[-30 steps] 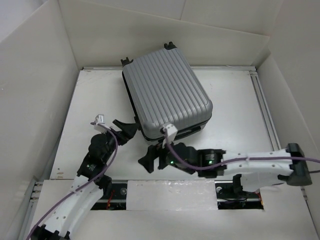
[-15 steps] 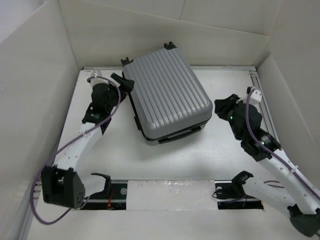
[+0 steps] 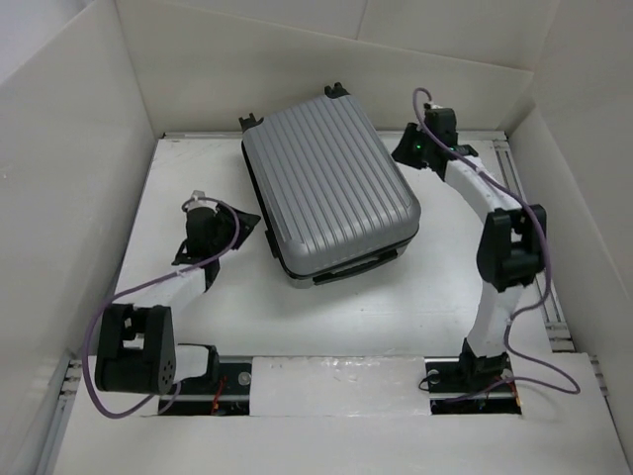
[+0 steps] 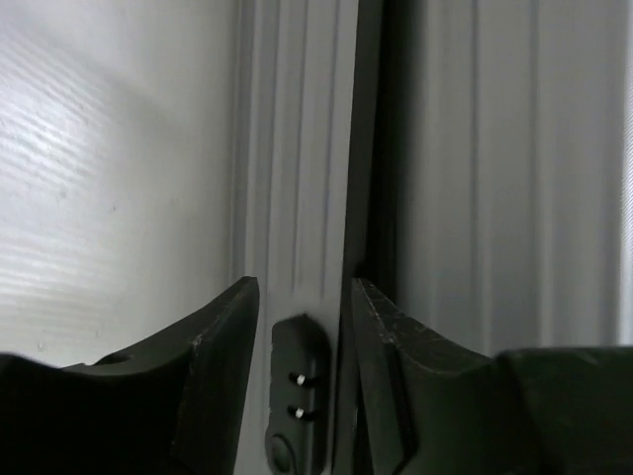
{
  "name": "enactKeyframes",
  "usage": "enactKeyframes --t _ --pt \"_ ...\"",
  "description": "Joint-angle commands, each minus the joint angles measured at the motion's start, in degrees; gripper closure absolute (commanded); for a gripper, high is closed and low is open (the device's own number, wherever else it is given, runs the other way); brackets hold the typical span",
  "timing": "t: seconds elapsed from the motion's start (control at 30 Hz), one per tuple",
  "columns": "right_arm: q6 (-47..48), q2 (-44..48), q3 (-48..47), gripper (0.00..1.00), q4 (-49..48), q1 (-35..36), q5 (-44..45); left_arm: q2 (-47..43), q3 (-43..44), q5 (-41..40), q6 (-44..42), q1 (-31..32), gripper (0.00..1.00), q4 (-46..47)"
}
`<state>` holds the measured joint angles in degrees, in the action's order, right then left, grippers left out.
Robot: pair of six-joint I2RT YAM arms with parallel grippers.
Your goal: Pack the luggage
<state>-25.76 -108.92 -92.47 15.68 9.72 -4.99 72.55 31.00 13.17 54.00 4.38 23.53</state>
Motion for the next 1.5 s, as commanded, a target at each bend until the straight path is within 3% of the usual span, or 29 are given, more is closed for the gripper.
enactKeyframes --t 0.0,0.1,0.2,0.33,0.43,0.53,0.57,0.77,0.8,0.97,1.03,1.1,1.17,1.2,1.33,1.37,1.4,1.47 --pt "5.6 -8.2 -9.6 0.62 4.0 3.0 -15.8 -2.6 -3.0 1.6 -1.0 3.2 0.62 8.0" --pt "13.4 -16.2 -23.0 0.61 14.8 8.0 -23.4 -4.2 -6.4 -1.1 -1.0 7.0 0.62 8.6" --pt "22.6 -24.4 -35.6 0.60 26.7 15.0 -25.1 -6.2 -9.0 -2.7 -1.6 11.9 0.64 8.6" --pt "26.4 -27.1 -42.3 0.55 30.1 20.3 -28.3 -10.1 -13.2 -5.1 0.3 18.5 0.68 9.2" --pt "25.9 -27.1 -45.8 0.51 30.1 21.1 -30.6 -15.6 -14.4 -10.3 2.8 29.6 0.68 6.5" --pt "24.1 -25.0 -46.5 0.41 29.8 21.1 -29.0 -19.1 -13.8 -15.9 3.3 34.8 0.68 2.1" --pt "23.3 -23.9 -44.9 0.34 28.8 21.1 -28.4 -20.6 -13.8 -16.6 4.1 35.6 0.68 0.9" --pt "15.0 -12.2 -36.4 0.18 16.8 17.4 -24.1 -38.4 -13.1 -20.0 5.1 36.1 0.68 -9.5" --pt "13.9 -11.1 -36.4 0.11 16.0 16.7 -24.1 -40.9 -13.1 -20.0 5.2 36.1 0.66 -11.1" --pt "9.4 -0.7 -34.6 0.00 13.2 13.5 -23.4 -52.3 -7.0 -29.8 1.6 36.1 0.47 -26.0" --pt "8.8 4.6 -29.2 0.00 10.8 13.5 -20.4 -53.6 -5.1 -32.1 0.5 36.1 0.46 -28.0" --pt "8.8 12.7 -25.5 0.00 9.7 14.8 -18.3 -53.6 -2.7 -34.3 -1.3 36.1 0.32 -29.1" --pt "9.4 22.8 -16.4 0.00 9.7 16.3 -17.4 -51.0 -0.2 -37.2 -2.0 36.1 0.26 -31.9" --pt "9.4 27.1 -6.6 0.00 9.0 19.7 -12.7 -49.9 2.2 -40.9 -2.1 36.1 0.18 -32.8" --pt "4.4 50.3 16.0 0.06 3.2 30.7 2.2 -43.9 8.1 -47.8 -3.1 36.1 0.10 -33.7" --pt "2.3 54.5 24.5 0.10 3.2 31.8 6.5 -42.5 9.2 -48.3 -4.1 36.1 0.07 -32.8" --pt "0.0 62.6 28.4 0.33 3.2 32.5 8.1 -38.5 10.5 -48.3 -4.9 35.5 0.07 -32.2" --pt "-6.5 70.3 38.9 0.60 3.9 34.0 9.6 -33.0 15.8 -47.0 -6.5 33.8 0.03 -32.2"
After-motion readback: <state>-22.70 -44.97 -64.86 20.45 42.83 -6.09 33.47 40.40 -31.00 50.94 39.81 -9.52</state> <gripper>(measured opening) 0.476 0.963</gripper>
